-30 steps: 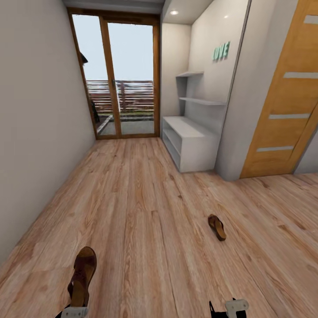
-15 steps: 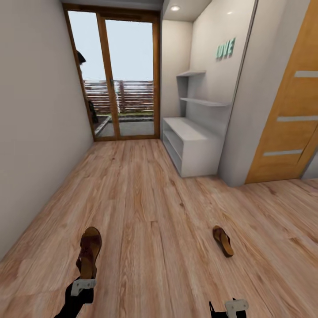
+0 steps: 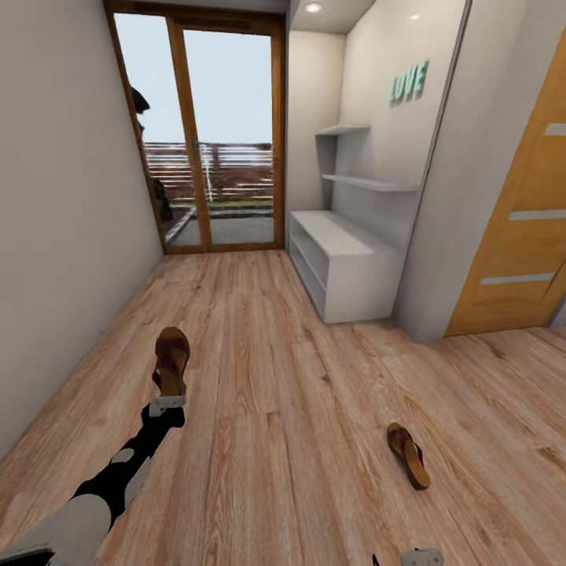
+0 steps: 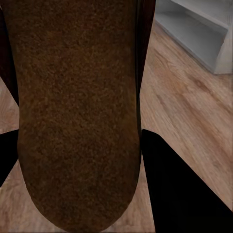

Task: Pick up the two gym shoes and the two sandals from the corridor floor and place them onto the hallstand (shoe rack) in the corridor, making sure they are on the rack and not on the floor. Arrange them so the two gym shoes are next to each other and the two sandals are next to each other.

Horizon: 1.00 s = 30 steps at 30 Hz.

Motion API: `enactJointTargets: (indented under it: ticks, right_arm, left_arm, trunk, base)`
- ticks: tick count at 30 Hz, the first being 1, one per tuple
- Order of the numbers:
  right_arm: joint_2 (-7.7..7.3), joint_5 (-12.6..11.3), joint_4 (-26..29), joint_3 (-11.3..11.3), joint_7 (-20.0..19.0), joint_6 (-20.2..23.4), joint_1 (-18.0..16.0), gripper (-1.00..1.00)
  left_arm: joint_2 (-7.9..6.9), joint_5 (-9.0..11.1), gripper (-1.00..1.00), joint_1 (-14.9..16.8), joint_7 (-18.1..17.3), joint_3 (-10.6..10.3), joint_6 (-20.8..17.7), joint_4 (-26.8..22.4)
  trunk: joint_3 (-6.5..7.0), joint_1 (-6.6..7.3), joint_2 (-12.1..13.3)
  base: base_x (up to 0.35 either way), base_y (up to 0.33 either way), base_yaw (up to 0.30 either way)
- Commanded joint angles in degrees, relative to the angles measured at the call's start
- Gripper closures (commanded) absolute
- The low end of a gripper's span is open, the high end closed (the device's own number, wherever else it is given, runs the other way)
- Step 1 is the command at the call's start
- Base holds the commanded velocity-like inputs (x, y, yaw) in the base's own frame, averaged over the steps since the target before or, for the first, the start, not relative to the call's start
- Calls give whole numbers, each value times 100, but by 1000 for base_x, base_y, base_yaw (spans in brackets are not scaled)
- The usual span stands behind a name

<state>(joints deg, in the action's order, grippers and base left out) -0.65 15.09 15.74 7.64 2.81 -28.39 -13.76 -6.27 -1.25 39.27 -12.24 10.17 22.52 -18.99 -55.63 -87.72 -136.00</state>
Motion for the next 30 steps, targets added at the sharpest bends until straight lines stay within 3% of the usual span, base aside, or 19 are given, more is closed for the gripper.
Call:
enactJointTargets:
  ticks: [1, 9, 11, 14, 18, 30]
  right_arm:
    - [-1, 58, -17, 30, 27, -18, -4, -100]
    - [2, 48, -14, 43, 27, -18, -4, -100]
    - [3, 48, -11, 48, 27, -18, -4, -100]
    - [5, 47, -11, 43, 27, -18, -4, -100]
    - [11, 47, 12, 44, 27, -18, -4, -100]
    - [7, 38, 35, 59, 26, -26, -5, -100]
  left_arm:
    - [-10, -30, 100, 20, -45, 67, 7, -62]
    - [37, -18, 100, -113, -23, 44, 68, 34]
    - [43, -17, 100, -320, 23, 48, 73, 81]
    - [25, -17, 100, -906, 261, 54, 98, 196]
    - [24, -28, 100, -1201, 346, 47, 97, 215]
    - [11, -55, 100, -1381, 432, 6, 118, 292]
  trunk:
    - [-6, 0, -2]
    - [-6, 0, -2]
    - [-6, 0, -2]
    - [-6, 0, -2]
    - [-6, 0, -2]
    - [-6, 0, -2]
  base:
    - [45, 0, 0]
    - [10, 0, 0]
    - [0, 0, 0]
    - [0, 0, 0]
    - [89, 0, 0]
    - [322, 0, 0]
